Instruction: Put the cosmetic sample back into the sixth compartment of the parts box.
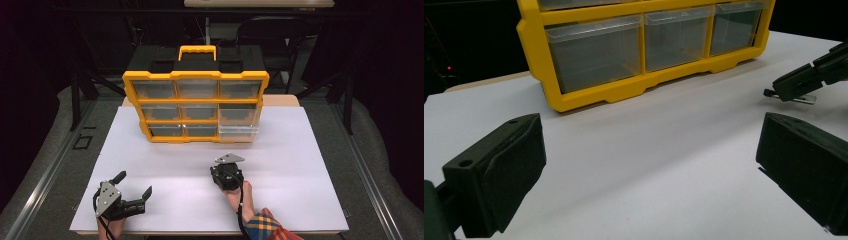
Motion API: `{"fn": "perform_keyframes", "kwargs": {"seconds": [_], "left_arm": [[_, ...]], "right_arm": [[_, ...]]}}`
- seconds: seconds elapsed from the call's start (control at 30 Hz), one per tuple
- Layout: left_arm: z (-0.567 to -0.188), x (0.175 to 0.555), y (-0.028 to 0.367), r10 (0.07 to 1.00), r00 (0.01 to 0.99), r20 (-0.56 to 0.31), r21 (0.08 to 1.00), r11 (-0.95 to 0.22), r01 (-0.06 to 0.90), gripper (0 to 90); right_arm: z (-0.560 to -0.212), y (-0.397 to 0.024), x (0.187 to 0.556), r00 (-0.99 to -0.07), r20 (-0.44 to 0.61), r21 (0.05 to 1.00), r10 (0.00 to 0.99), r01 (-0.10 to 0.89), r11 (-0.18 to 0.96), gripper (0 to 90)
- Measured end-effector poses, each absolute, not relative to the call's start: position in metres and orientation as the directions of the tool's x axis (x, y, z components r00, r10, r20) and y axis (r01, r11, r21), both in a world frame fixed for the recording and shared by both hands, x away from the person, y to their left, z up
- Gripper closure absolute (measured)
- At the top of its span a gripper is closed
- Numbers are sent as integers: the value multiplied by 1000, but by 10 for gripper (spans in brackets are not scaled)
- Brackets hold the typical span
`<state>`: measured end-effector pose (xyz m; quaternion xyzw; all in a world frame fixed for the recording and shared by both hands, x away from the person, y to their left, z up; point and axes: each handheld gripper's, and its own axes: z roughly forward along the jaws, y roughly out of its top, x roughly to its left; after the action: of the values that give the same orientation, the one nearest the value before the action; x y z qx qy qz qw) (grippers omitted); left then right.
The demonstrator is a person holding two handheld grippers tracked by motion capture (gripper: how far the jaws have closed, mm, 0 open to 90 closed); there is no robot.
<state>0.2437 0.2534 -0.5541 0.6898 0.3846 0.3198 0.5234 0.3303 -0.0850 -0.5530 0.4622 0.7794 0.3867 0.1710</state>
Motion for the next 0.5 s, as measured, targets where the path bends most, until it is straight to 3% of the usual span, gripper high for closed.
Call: {"fn": "perform_keyframes", "kwargs": {"seconds": [0.5], "left_arm": [[-554, 243, 254, 866, 498, 45, 968, -162, 193, 0]], "right_arm": [[-548, -105, 329, -567, 80, 736, 820, 588, 334, 807]]}}
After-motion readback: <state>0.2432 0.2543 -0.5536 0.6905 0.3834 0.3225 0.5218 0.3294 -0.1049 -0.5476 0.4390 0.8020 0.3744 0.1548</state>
